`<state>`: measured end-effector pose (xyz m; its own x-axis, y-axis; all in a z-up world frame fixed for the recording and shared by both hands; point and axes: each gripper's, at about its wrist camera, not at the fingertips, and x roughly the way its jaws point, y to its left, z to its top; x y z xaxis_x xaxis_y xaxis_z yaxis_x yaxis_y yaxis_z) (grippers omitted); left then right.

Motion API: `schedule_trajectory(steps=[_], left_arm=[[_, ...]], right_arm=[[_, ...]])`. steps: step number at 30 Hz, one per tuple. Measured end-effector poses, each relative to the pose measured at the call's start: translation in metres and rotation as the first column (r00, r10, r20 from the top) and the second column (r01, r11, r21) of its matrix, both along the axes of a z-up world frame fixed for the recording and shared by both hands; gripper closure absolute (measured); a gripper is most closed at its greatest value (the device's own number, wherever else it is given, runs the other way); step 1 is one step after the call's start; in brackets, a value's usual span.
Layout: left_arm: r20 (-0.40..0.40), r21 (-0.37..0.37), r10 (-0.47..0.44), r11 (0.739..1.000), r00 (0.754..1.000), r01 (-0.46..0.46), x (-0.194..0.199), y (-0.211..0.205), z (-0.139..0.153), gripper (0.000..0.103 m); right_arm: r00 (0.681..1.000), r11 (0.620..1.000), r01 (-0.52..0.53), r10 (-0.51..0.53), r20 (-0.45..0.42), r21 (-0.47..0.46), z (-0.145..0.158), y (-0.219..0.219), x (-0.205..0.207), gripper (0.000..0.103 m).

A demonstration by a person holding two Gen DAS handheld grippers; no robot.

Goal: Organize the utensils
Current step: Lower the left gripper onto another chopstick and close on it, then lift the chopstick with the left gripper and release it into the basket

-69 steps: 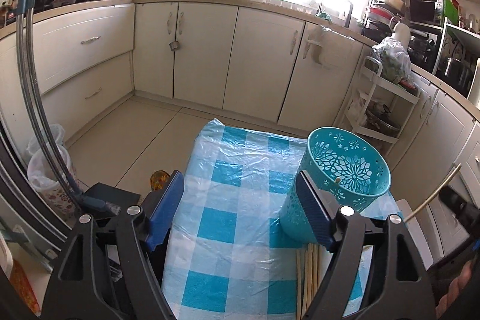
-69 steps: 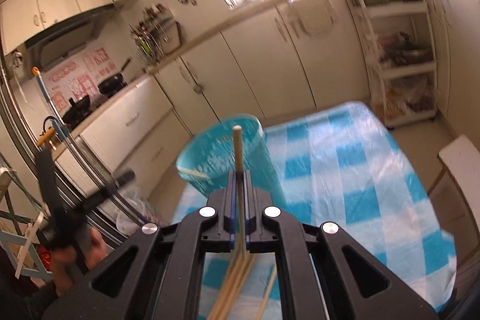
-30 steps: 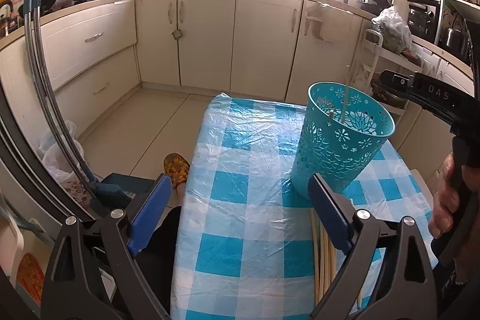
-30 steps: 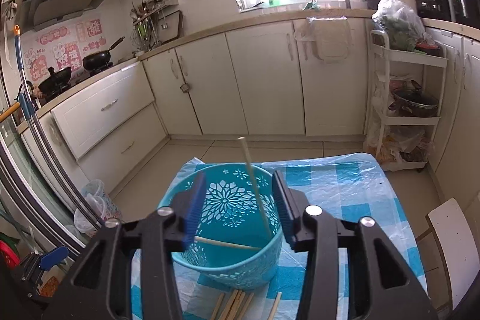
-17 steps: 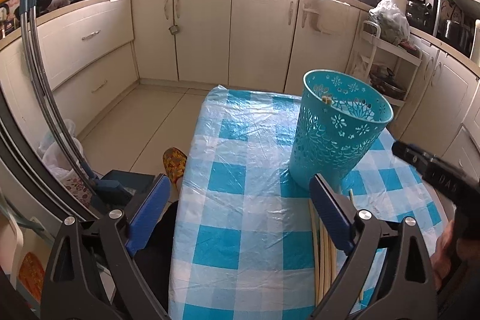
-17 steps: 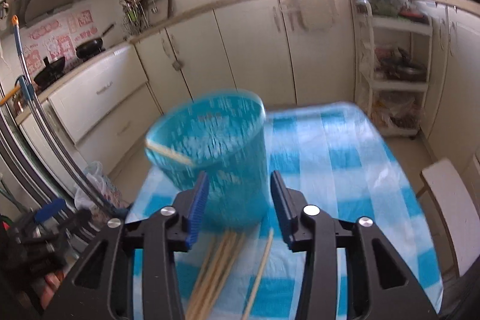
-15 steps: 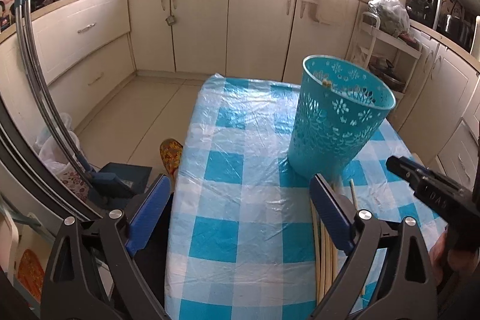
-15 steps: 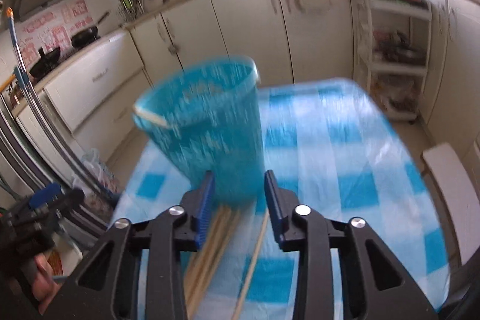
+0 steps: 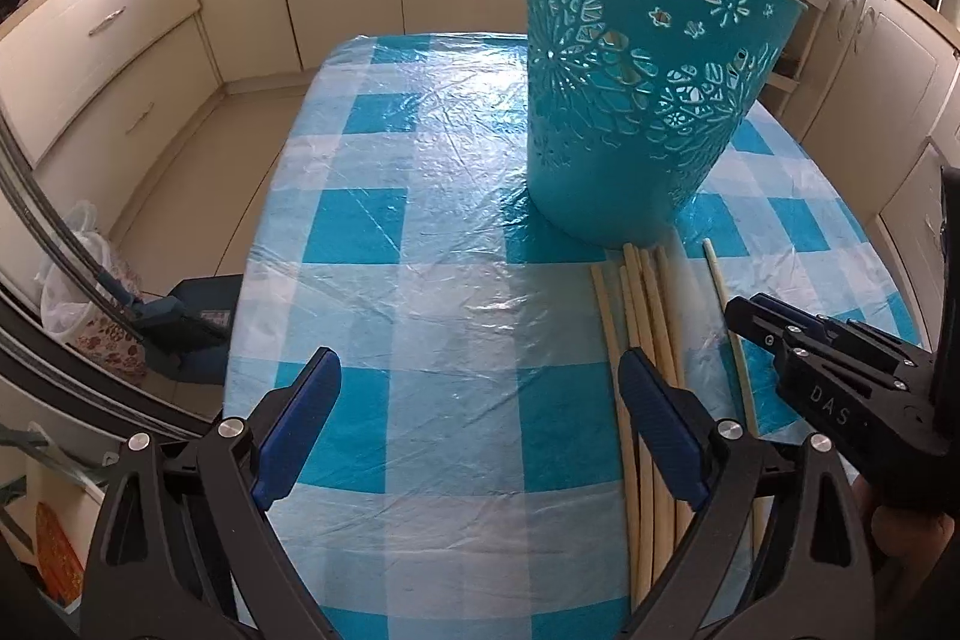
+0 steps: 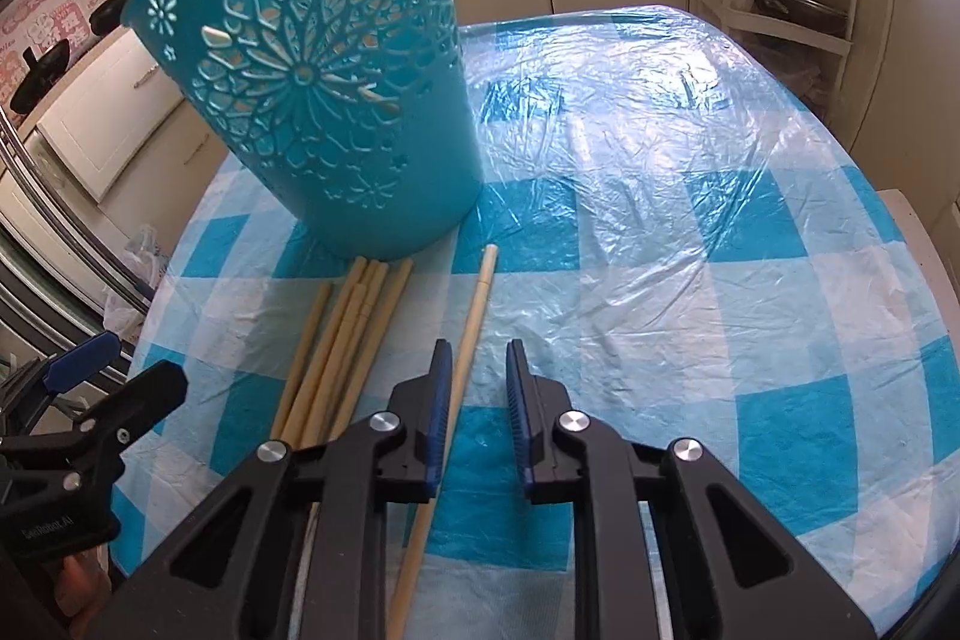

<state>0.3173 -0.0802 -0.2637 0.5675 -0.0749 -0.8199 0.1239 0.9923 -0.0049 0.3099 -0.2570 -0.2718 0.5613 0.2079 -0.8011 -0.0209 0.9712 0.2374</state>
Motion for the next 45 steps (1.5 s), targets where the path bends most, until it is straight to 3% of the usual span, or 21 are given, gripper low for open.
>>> schedule_trajectory(steps=[7, 15, 24, 26, 28, 30, 33, 39, 45], left_arm=[[-0.027, 0.047, -0.035, 0.998, 0.999, 0.037, 0.017, -0.025, -0.019, 0.013], [-0.061, 0.068, -0.035, 0.997, 0.998, 0.04, 0.029, -0.034, -0.033, 0.02], [-0.074, 0.039, -0.088, 0.995, 0.993, 0.091, 0.033, -0.039, -0.028, 0.052], [-0.079, 0.036, -0.111, 0.993, 0.991, 0.114, 0.035, -0.041, -0.027, 0.063], [-0.084, 0.033, -0.137, 0.99, 0.987, 0.14, 0.034, -0.044, -0.026, 0.083], [-0.091, 0.023, -0.159, 0.987, 0.983, 0.162, 0.034, -0.044, -0.027, 0.096], [-0.117, -0.005, -0.165, 0.986, 0.979, 0.165, 0.034, -0.038, -0.027, 0.098], [-0.114, -0.103, -0.184, 0.98, 0.976, 0.173, 0.016, -0.007, 0.006, 0.098], [0.032, -0.256, -0.207, 0.944, 0.978, 0.209, 0.003, 0.026, 0.098, 0.098]], right_arm=[[0.999, 0.996, -0.035, 0.034, -0.021, -0.083, 0.0, 0.001, -0.002, 0.093], [0.999, 0.998, -0.032, 0.031, -0.029, -0.054, -0.003, -0.012, -0.002, 0.093], [0.998, 0.998, -0.058, 0.057, -0.03, -0.025, -0.003, -0.013, 0.004, 0.093], [0.997, 0.997, -0.069, 0.068, -0.03, -0.039, -0.002, -0.01, 0.004, 0.093], [0.998, 0.997, -0.062, 0.061, -0.03, -0.038, -0.003, -0.012, 0.005, 0.093], [0.998, 0.998, -0.06, 0.059, -0.026, -0.035, -0.003, -0.013, 0.006, 0.093], [0.998, 0.997, -0.065, 0.065, -0.015, -0.049, -0.004, -0.011, 0.004, 0.093], [0.999, 0.998, -0.053, 0.053, -0.002, -0.03, -0.005, -0.013, 0.0, 0.094], [0.999, 0.999, -0.04, 0.04, -0.001, 0.004, -0.005, -0.017, 0.0, 0.094]])
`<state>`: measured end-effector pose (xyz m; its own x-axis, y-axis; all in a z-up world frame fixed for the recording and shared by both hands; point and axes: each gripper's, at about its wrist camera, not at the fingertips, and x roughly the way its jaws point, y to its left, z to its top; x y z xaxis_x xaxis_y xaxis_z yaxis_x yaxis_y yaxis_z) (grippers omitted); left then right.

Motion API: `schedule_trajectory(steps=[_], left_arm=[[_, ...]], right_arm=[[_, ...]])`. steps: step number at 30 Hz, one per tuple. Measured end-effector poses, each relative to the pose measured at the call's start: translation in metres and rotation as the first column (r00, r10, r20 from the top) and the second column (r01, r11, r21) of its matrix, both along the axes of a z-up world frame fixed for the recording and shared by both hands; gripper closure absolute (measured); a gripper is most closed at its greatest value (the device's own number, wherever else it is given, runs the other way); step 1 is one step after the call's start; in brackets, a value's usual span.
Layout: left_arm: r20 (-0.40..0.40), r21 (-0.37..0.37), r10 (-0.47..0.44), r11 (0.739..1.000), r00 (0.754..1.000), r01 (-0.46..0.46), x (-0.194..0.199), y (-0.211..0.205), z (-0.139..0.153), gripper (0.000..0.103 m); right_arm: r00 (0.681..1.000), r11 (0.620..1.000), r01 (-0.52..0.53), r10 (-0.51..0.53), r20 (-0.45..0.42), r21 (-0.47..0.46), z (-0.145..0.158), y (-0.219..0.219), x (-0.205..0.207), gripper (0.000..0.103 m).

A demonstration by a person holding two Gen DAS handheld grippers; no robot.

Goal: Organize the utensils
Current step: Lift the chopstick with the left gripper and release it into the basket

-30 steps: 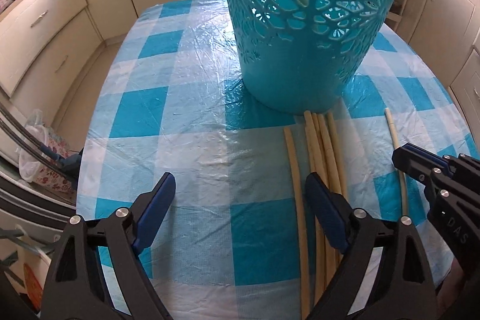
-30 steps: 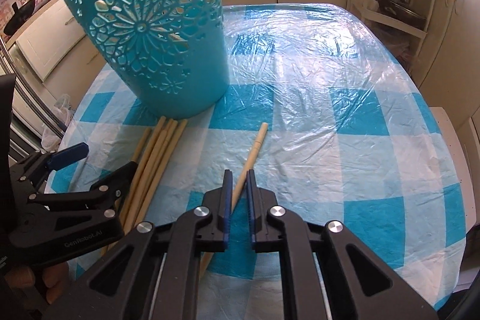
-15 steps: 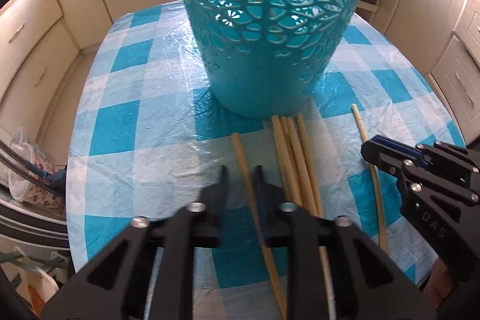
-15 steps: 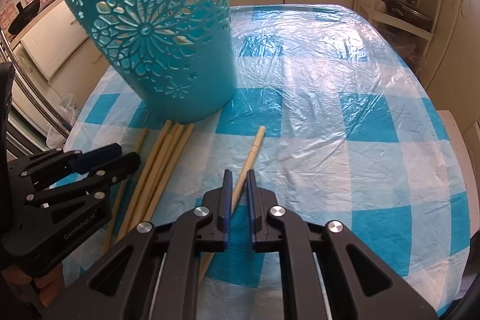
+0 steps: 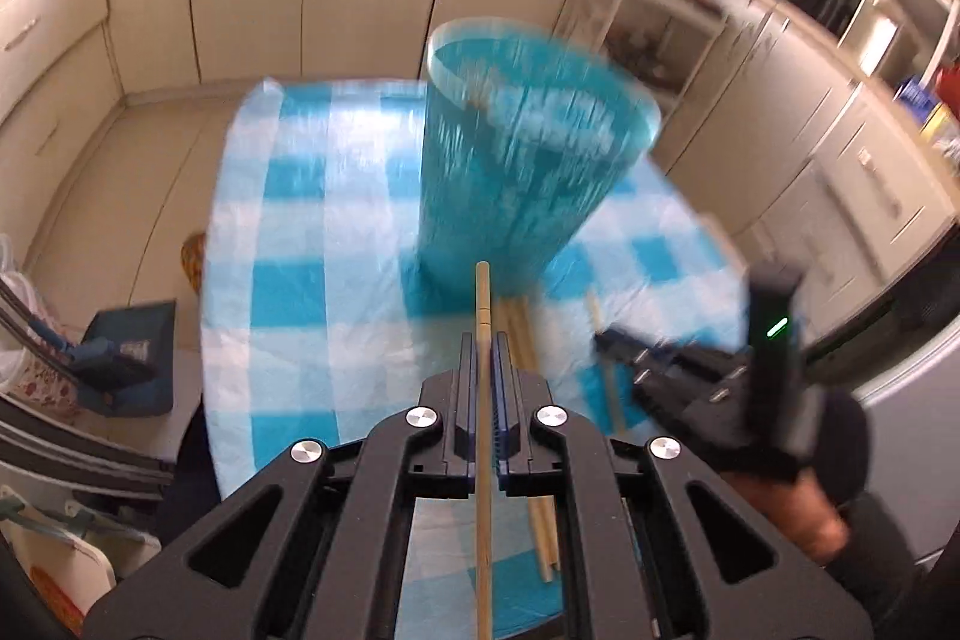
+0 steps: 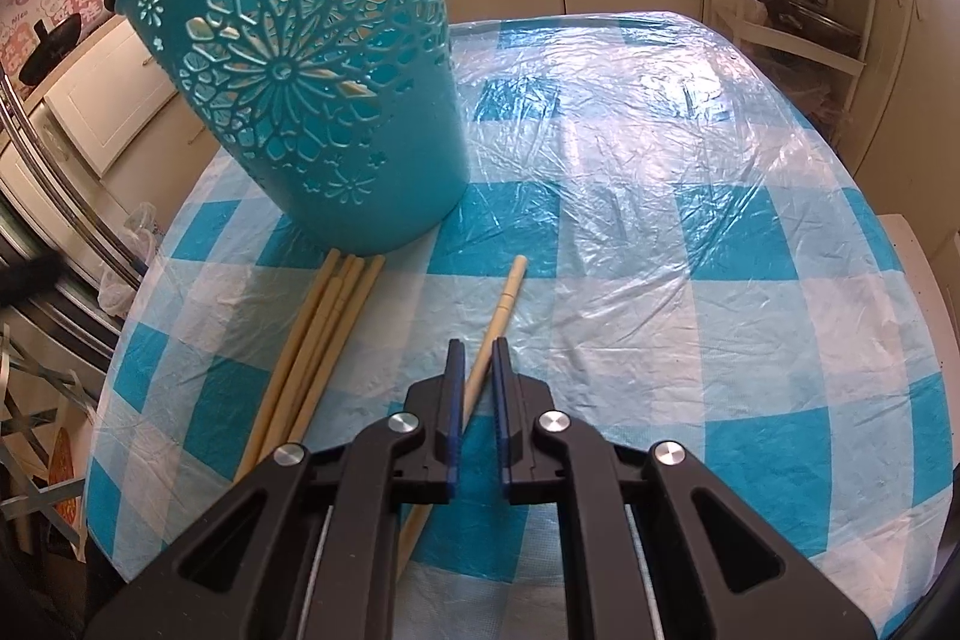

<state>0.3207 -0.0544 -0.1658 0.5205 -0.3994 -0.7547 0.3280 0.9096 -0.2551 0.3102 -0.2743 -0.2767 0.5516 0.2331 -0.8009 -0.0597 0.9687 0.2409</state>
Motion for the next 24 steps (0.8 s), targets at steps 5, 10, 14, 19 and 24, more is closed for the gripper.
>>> schedule_trajectory(steps=[5, 10, 14, 19, 24], left_arm=[[0.209, -0.137, 0.016, 0.991, 0.978, 0.013, 0.007, -0.001, 0.082, 0.098], [0.421, -0.254, 0.164, 0.965, 0.892, -0.057, 0.04, -0.02, 0.123, 0.098], [0.485, -0.3, 0.293, 0.941, 0.824, -0.158, 0.076, -0.035, 0.12, 0.098], [0.481, -0.29, 0.385, 0.918, 0.788, -0.272, 0.109, -0.052, 0.088, 0.098], [0.479, -0.266, 0.404, 0.913, 0.78, -0.309, 0.115, -0.055, 0.067, 0.098]], right_arm=[[1.0, 1.0, 0.007, -0.007, 0.001, 0.023, 0.0, -0.003, 0.002, 0.094], [1.0, 1.0, 0.007, -0.007, 0.006, 0.027, -0.001, -0.003, 0.001, 0.094], [1.0, 0.999, 0.007, -0.007, 0.008, 0.037, -0.001, -0.005, 0.0, 0.094], [1.0, 0.999, 0.007, -0.007, 0.009, 0.045, -0.001, -0.007, 0.0, 0.094], [1.0, 0.999, 0.007, -0.008, 0.007, 0.053, -0.001, -0.008, 0.0, 0.094]])
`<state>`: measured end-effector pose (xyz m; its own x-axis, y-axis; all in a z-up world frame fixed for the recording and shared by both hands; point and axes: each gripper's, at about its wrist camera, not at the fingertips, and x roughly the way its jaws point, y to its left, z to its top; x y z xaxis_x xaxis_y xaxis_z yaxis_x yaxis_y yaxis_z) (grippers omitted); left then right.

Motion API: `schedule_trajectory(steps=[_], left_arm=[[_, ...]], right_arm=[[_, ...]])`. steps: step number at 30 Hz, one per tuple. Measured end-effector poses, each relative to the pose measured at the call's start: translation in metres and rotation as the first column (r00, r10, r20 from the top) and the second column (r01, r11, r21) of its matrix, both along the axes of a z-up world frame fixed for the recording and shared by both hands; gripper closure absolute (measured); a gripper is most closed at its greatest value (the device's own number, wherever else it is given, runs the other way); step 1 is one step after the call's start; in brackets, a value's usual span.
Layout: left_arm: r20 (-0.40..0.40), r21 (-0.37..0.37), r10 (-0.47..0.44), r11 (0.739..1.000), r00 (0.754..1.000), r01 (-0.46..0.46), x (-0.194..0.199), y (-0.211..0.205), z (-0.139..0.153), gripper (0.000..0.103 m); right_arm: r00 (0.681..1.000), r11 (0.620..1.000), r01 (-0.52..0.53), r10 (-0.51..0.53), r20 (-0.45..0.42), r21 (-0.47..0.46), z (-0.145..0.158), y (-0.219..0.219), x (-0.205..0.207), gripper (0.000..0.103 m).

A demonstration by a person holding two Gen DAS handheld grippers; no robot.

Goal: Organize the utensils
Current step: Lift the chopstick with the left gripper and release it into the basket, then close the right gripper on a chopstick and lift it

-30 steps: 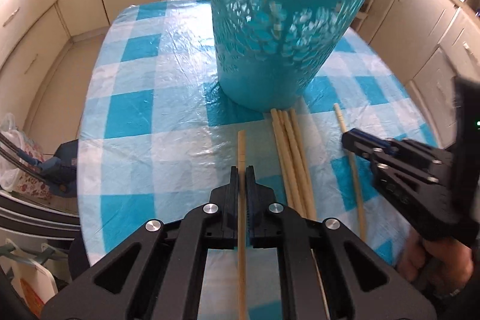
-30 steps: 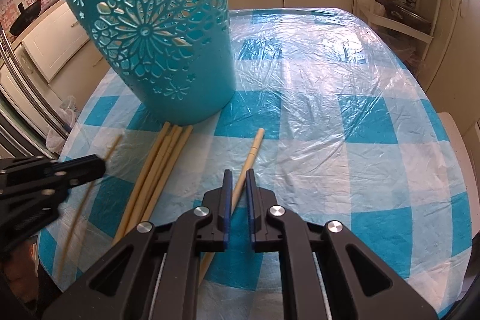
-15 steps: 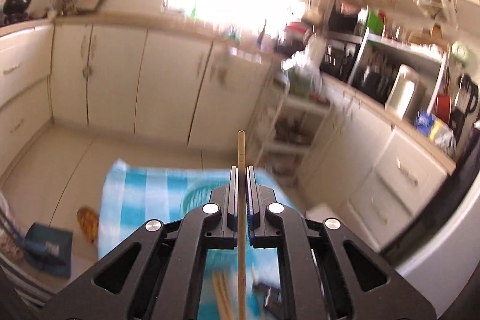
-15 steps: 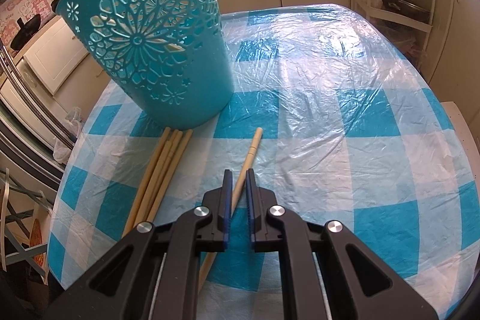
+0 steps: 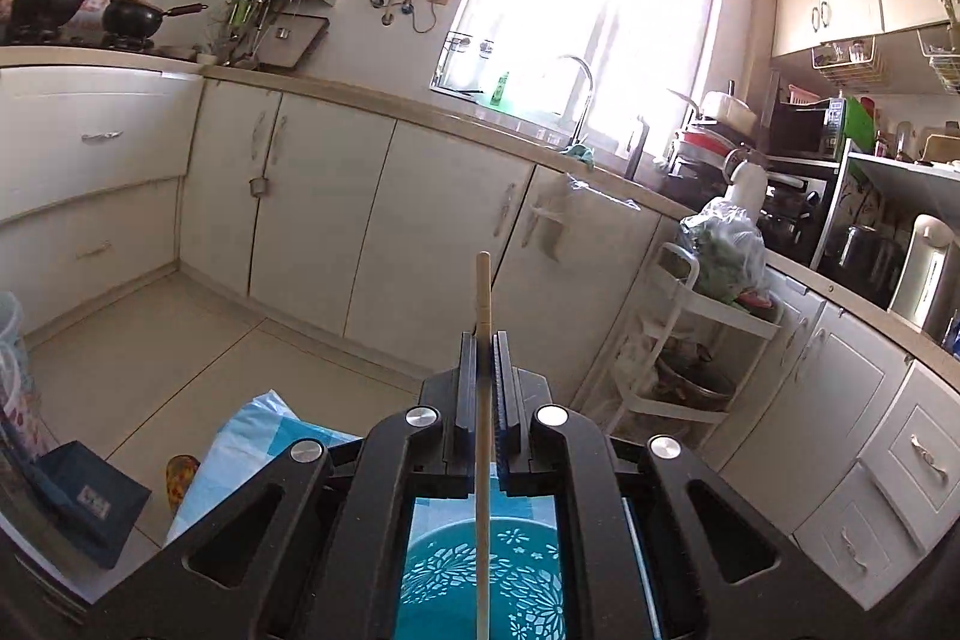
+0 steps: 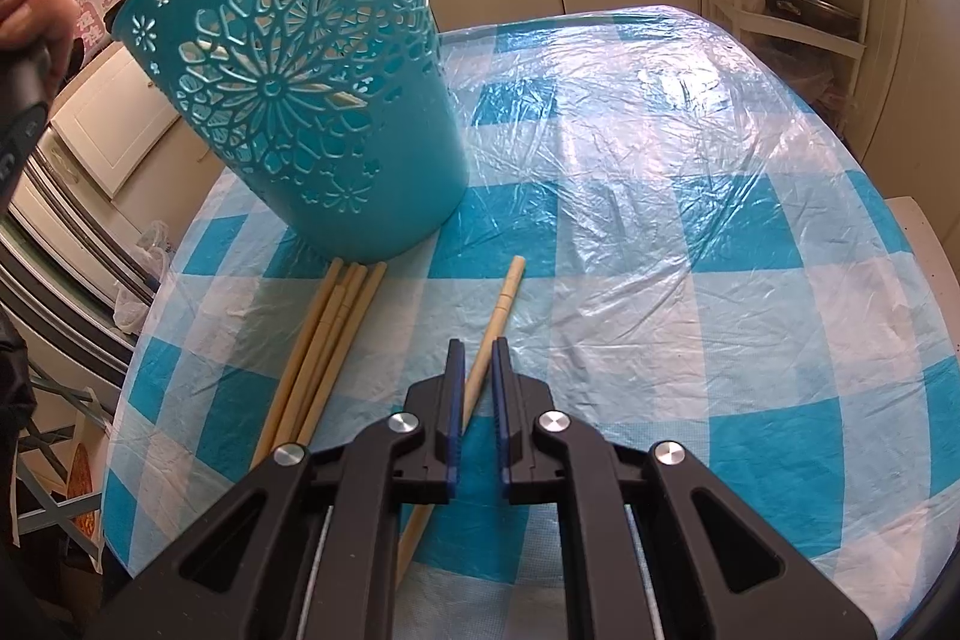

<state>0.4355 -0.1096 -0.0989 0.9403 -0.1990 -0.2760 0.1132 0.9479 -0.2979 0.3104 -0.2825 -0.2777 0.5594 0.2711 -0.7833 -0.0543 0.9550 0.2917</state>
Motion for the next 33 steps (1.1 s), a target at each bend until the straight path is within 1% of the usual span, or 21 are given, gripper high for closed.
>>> schedule_trajectory(steps=[2, 8, 11, 13, 14, 16, 20, 21, 22, 23, 25, 27, 29, 31, 33], left_arm=[[-0.012, 0.034, -0.007, 0.999, 1.0, 0.008, 0.0, -0.005, -0.007, 0.098], [-0.064, 0.1, -0.009, 0.995, 0.998, 0.016, -0.008, -0.003, -0.024, 0.098], [-0.106, 0.123, -0.01, 0.992, 0.994, 0.023, -0.01, 0.001, -0.03, 0.094], [-0.122, 0.131, 0.001, 0.991, 0.992, 0.015, -0.012, 0.007, -0.033, 0.079], [-0.124, 0.135, 0.007, 0.991, 0.992, 0.01, -0.015, 0.009, -0.034, 0.076], [-0.125, 0.142, 0.023, 0.99, 0.992, -0.005, -0.02, 0.016, -0.033, 0.062], [-0.123, 0.145, 0.047, 0.989, 0.991, -0.029, -0.035, 0.033, -0.029, 0.046], [-0.121, 0.142, 0.055, 0.989, 0.991, -0.038, -0.041, 0.038, -0.028, 0.04], [-0.118, 0.14, 0.061, 0.989, 0.991, -0.044, -0.046, 0.043, -0.028, 0.035], [-0.116, 0.139, 0.069, 0.989, 0.991, -0.053, -0.051, 0.048, -0.027, 0.033], [-0.12, 0.142, 0.087, 0.987, 0.989, -0.07, -0.062, 0.057, -0.028, 0.023], [-0.134, 0.15, 0.098, 0.986, 0.986, -0.078, -0.07, 0.065, -0.03, 0.019], [-0.151, 0.179, 0.114, 0.98, 0.982, -0.086, -0.077, 0.07, -0.033, 0.017], [-0.168, 0.216, 0.123, 0.973, 0.978, -0.085, -0.082, 0.072, -0.036, 0.014], [-0.183, 0.256, 0.134, 0.963, 0.974, -0.085, -0.089, 0.072, -0.04, 0.012]], right_arm=[[1.0, 1.0, 0.0, 0.0, -0.001, 0.002, 0.0, 0.0, 0.0, 0.094], [1.0, 1.0, -0.002, 0.002, 0.0, 0.0, 0.0, 0.0, 0.0, 0.094], [1.0, 1.0, -0.002, 0.002, -0.001, -0.001, 0.0, 0.0, 0.0, 0.093], [1.0, 1.0, -0.003, 0.003, -0.002, -0.002, 0.0, 0.0, 0.0, 0.094], [1.0, 1.0, -0.003, 0.003, -0.003, -0.002, 0.0, 0.0, 0.0, 0.094], [1.0, 1.0, -0.003, 0.003, -0.007, 0.001, 0.0, 0.0, 0.0, 0.093], [1.0, 1.0, -0.005, 0.004, -0.008, -0.013, 0.001, 0.001, -0.001, 0.093], [1.0, 1.0, -0.005, 0.005, -0.007, -0.023, 0.001, 0.003, -0.001, 0.093], [1.0, 0.999, -0.006, 0.006, -0.004, -0.039, 0.001, 0.006, -0.001, 0.093], [1.0, 0.998, -0.008, 0.008, -0.001, -0.058, 0.002, 0.009, -0.001, 0.093], [1.0, 0.994, -0.017, 0.018, 0.008, -0.11, 0.002, 0.017, -0.002, 0.094], [0.999, 0.986, -0.027, 0.03, 0.015, -0.164, 0.003, 0.025, -0.003, 0.094], [0.999, 0.982, -0.029, 0.033, 0.015, -0.186, 0.004, 0.028, -0.005, 0.094], [1.0, 0.984, -0.026, 0.028, 0.011, -0.178, 0.004, 0.027, -0.008, 0.094], [1.0, 0.992, -0.013, 0.012, -0.008, -0.127, 0.004, 0.02, -0.01, 0.095]])
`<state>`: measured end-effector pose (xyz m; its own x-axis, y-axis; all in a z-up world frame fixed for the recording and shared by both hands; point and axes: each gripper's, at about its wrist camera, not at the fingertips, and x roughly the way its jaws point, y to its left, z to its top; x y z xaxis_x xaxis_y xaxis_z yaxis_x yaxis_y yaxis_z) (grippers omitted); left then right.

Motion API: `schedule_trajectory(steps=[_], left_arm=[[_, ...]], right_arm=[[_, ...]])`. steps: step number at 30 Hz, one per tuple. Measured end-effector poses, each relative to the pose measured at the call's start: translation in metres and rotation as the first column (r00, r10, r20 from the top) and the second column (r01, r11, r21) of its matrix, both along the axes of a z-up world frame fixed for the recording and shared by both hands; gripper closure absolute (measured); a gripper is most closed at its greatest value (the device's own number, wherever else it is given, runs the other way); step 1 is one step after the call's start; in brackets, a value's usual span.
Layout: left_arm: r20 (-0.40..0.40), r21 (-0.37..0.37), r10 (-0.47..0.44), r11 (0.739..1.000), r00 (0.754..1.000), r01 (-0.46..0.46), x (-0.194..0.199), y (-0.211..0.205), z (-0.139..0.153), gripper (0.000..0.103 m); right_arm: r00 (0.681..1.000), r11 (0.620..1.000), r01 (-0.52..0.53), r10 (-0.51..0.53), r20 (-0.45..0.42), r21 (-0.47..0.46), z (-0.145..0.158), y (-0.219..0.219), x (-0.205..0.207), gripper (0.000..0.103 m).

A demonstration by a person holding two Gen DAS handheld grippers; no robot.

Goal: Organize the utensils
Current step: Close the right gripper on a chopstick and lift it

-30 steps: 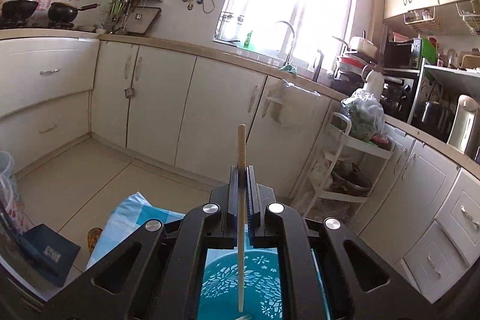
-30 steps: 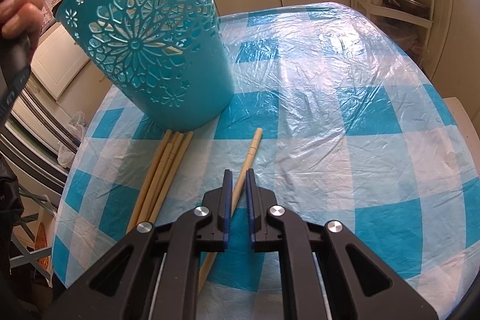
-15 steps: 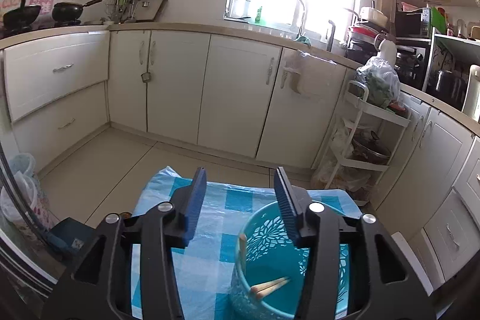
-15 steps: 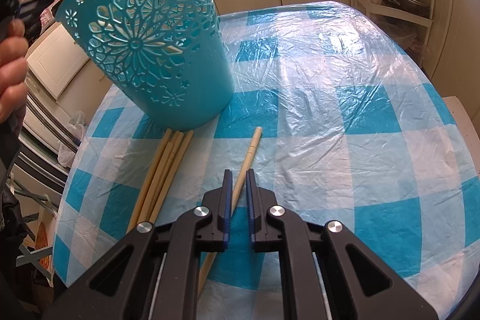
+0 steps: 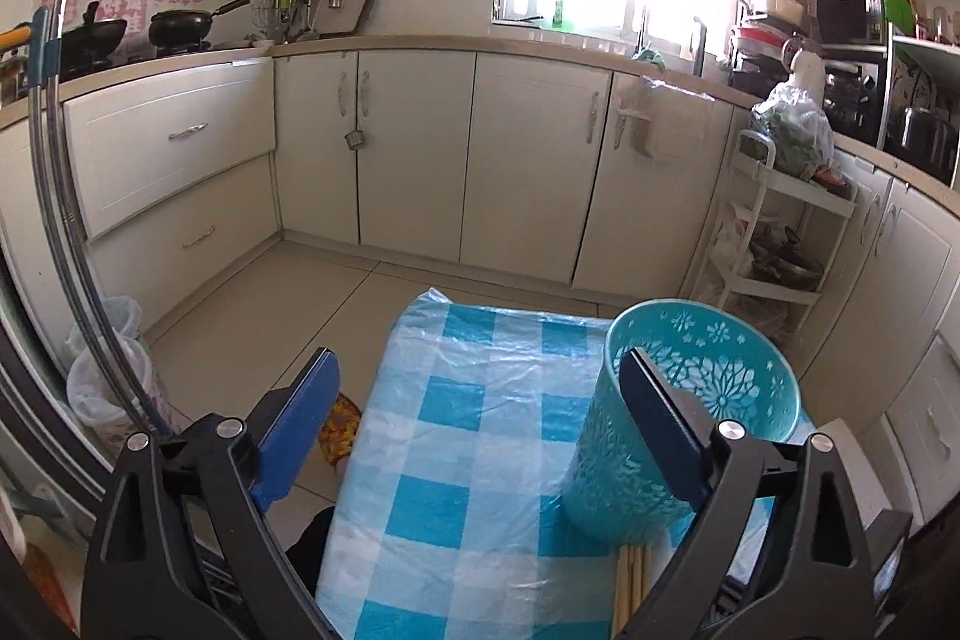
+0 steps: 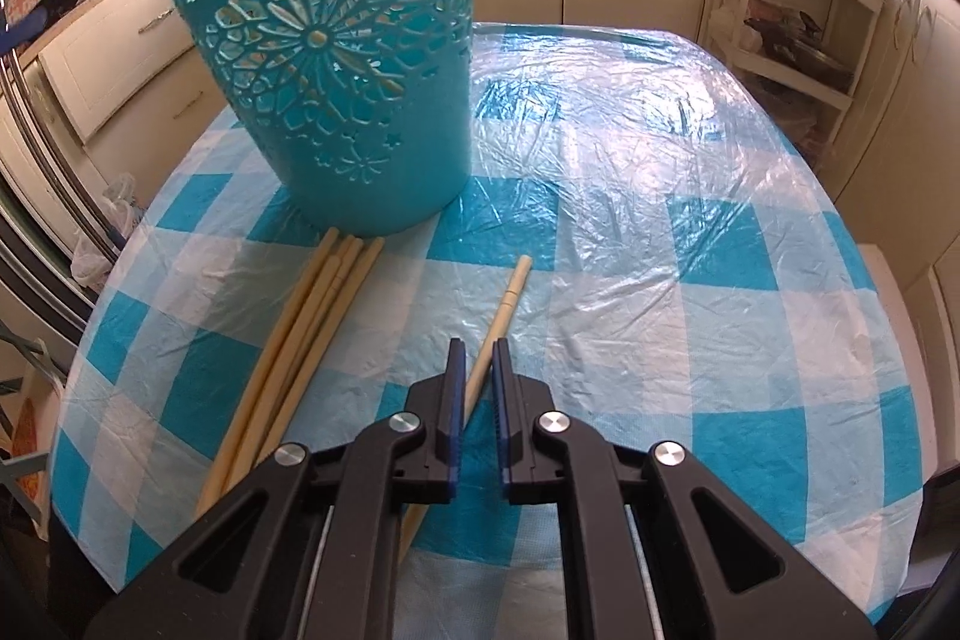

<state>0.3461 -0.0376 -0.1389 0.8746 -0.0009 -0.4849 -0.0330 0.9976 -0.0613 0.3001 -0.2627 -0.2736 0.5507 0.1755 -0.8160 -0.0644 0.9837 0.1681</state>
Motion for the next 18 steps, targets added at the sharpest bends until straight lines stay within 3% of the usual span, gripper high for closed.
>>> schedule_trajectory(steps=[6, 18], left_arm=[[-0.039, 0.09, -0.011, 0.996, 0.999, 0.015, -0.02, -0.004, -0.011, 0.008], [-0.092, 0.108, -0.045, 0.993, 0.995, 0.055, -0.036, -0.011, -0.024, 0.008]], right_arm=[[0.999, 0.982, 0.031, -0.033, 0.007, 0.187, 0.018, -0.028, -0.016, 0.097], [0.974, 0.939, -0.01, -0.068, 0.215, 0.343, 0.11, -0.051, -0.031, 0.098]])
